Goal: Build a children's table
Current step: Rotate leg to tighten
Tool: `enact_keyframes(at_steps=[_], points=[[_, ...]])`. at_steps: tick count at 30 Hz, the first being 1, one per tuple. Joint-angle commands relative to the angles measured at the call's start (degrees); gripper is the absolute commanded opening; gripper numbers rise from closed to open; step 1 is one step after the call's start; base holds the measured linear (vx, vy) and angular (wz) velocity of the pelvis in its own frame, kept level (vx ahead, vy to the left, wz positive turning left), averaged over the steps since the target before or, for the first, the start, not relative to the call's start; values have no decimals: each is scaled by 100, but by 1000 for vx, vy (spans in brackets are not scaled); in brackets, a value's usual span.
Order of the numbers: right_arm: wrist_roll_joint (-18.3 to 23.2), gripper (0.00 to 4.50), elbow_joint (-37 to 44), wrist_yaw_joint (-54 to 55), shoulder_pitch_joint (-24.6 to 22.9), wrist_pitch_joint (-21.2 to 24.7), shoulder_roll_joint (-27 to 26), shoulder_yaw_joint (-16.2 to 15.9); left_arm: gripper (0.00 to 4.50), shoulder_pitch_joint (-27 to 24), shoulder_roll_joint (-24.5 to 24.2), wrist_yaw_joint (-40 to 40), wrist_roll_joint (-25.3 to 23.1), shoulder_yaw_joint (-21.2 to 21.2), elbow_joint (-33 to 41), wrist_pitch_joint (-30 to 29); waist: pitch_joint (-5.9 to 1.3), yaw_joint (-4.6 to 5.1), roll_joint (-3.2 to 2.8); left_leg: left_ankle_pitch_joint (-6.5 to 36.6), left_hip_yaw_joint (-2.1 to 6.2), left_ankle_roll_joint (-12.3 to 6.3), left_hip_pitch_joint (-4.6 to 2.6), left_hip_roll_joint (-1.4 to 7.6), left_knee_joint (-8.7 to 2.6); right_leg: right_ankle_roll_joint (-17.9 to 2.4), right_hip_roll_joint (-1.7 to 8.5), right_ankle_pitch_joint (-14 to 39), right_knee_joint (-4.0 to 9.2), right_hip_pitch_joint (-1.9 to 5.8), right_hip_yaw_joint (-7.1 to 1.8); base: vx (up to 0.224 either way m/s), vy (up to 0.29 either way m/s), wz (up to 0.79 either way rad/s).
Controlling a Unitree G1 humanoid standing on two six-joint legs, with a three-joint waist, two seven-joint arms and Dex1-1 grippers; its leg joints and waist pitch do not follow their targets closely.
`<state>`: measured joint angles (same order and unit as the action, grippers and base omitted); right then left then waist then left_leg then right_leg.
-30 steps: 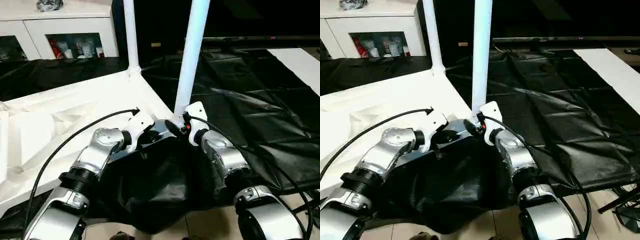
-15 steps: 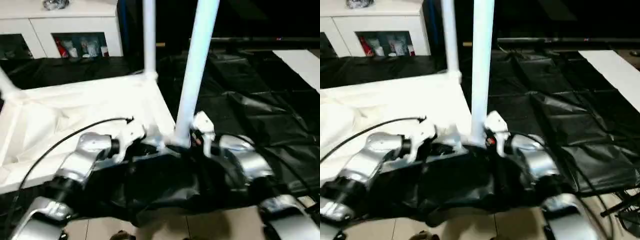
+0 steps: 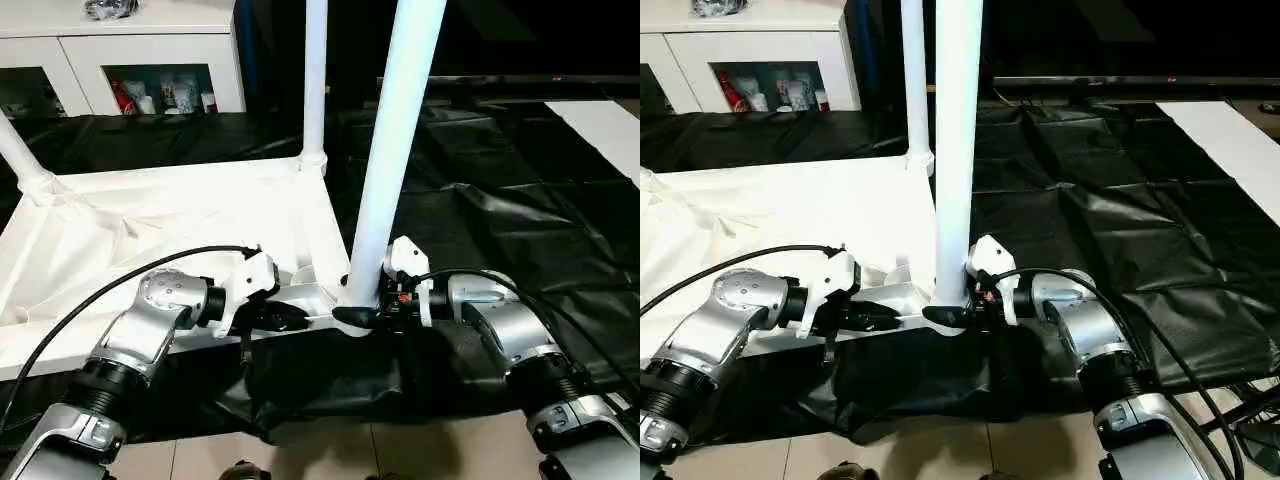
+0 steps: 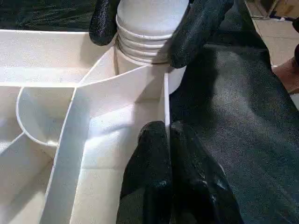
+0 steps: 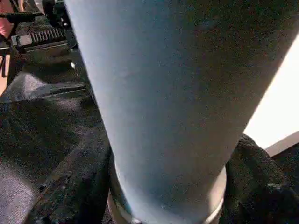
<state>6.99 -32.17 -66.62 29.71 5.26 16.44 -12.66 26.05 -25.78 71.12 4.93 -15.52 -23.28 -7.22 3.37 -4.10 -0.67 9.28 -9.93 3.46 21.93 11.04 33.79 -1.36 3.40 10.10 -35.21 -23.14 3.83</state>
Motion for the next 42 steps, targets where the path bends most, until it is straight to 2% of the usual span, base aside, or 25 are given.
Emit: enact_keyframes(at_steps=[1, 4, 6, 8, 9, 10, 11, 12, 15, 19, 21, 22, 23, 24, 25, 26, 32, 34, 39, 42], points=[[125, 274, 80, 90, -35, 103, -152, 11, 0, 25, 155, -194, 139, 69, 141, -64, -379, -13, 30, 1405, 53, -199, -103, 228, -382, -1053, 466, 1825, 483, 256, -285, 0, 0, 0], [-16, 272, -191, 881, 47, -41, -460, 167, 0, 215, 403, -825, -33, 160, -107, -220, -370, 19, 30, 1532, 61, -97, -127, 217, -389, -997, 468, 2114, 515, 229, -284, 0, 0, 0], [-261, 272, -692, 2054, 257, -81, -858, 324, 0, 465, 739, -1513, -158, 287, -427, -330, -368, 62, 21, 1648, 74, 15, -142, 205, -394, -958, 473, 2322, 535, 219, -273, 0, 0, 0], [-306, 272, -886, 2432, 345, -53, -1010, 378, 0, 582, 879, -1796, -205, 333, -572, -375, -359, 91, 8, 1748, 80, 60, -155, 190, -392, -893, 475, 2493, 569, 207, -271, 0, 0, 0], [-326, 272, -1172, 3022, 489, 28, -1270, 484, 0, 762, 1104, -2241, -282, 387, -783, -456, -361, 98, 8, 1756, 85, 77, -158, 196, -395, -894, 479, 2490, 564, 206, -274, 0, 0, 0], [-324, 272, -1261, 3218, 538, 61, -1366, 536, 0, 821, 1185, -2404, -308, 409, -851, -483, -363, 112, 16, 1732, 89, 91, -150, 187, -399, -883, 472, 2451, 570, 213, -275, 0, 0, 0], [-327, 272, -1384, 3504, 618, 56, -1510, 593, 0, 905, 1309, -2574, -307, 438, -942, -521, -370, 104, -14, 1747, 93, 91, -161, 189, -389, -894, 486, 2425, 566, 206, -276, 0, 0, 0], [-329, 272, -1460, 3679, 668, 48, -1600, 628, 0, 958, 1387, -2675, -301, 458, -998, -543, -370, 114, 1, 1747, 83, 76, -151, 183, -389, -885, 476, 2402, 578, 208, -276, 0, 0, 0], [-382, 272, -1636, 3978, 790, -42, -1848, 661, 0, 1096, 1576, -2947, -351, 466, -1161, -537, -398, 96, 5, 1577, 80, 4, -127, 187, -386, -958, 476, 1985, 531, 237, -281, 0, 0, 0], [-421, 272, -1647, 3779, 796, -178, -1928, 596, 0, 1071, 1612, -2790, -390, 387, -1113, -384, -408, 78, 6, 1397, 63, -107, -101, 192, -377, -1027, 475, 1616, 496, 263, -286, 0, 0, 0], [-302, 341, -1665, 3555, 806, -204, -1912, 691, 0, 1021, 1577, -2672, -386, 380, -1092, -296, -406, 73, 3, 1395, 57, -140, -102, 189, -373, -1038, 478, 1632, 503, 268, -287, 0, 0, 0], [-272, 341, -1649, 3490, 806, -202, -1891, 704, 0, 995, 1544, -2602, -390, 358, -1076, -240, -404, 74, 0, 1402, 61, -136, -100, 194, -377, -1033, 479, 1658, 502, 269, -285, 0, 0, 0], [-281, 341, -1623, 3389, 798, -223, -1841, 667, 0, 964, 1508, -2559, -387, 352, -1058, -230, -405, 78, 35, 1430, 58, -149, -97, 195, -378, -1016, 474, 1696, 507, 274, -282, 0, 0, 0], [-303, 360, -1601, 3329, 788, -258, -1808, 638, 0, 946, 1486, -2520, -380, 348, -1047, -211, -403, 70, 26, 1428, 61, -155, -97, 194, -377, -1017, 480, 1717, 502, 273, -282, 0, 0, 0], [-339, 360, -1567, 3236, 770, -313, -1757, 592, 0, 919, 1452, -2458, -369, 341, -1030, -181, -398, 68, 17, 1447, 63, -158, -102, 200, -381, -1003, 487, 1787, 513, 265, -282, 0, 0, 0], [-378, 388, -1479, 3030, 729, -390, -1644, 522, 0, 856, 1377, -2309, -338, 326, -975, -151, -398, 68, 17, 1467, 63, -157, -99, 201, -381, -995, 486, 1817, 516, 267, -282, 0, 0, 0], [-224, 388, -875, 1691, 442, -400, -962, 311, 0, 481, 881, -1254, -87, 207, -468, -34, -398, 57, 23, 1401, 57, -269, -85, 214, -378, -1008, 483, 1736, 501, 289, -282, 0, 0, 0], [-176, 388, -736, 1414, 376, -336, -832, 285, 0, 418, 775, -1065, -67, 174, -382, -1, -394, 56, 16, 1386, 54, -292, -88, 229, -378, -1034, 474, 1699, 494, 272, -285, 0, 0, 0], [-174, 388, -454, 675, 203, -385, -416, 198, 0, 251, 479, -498, 44, 130, -211, 4, -378, 19, 12, 1546, 53, -241, -114, 244, -394, -1050, 467, 1879, 501, 246, -282, 0, 0, 0], [-26, 388, -261, 309, 117, -218, -228, 201, 0, 133, 333, -180, 138, 91, -25, -64, -370, 5, 17, 1584, 57, -216, -113, 243, -407, -1017, 467, 2003, 516, 242, -285, 0, 0, 0]])
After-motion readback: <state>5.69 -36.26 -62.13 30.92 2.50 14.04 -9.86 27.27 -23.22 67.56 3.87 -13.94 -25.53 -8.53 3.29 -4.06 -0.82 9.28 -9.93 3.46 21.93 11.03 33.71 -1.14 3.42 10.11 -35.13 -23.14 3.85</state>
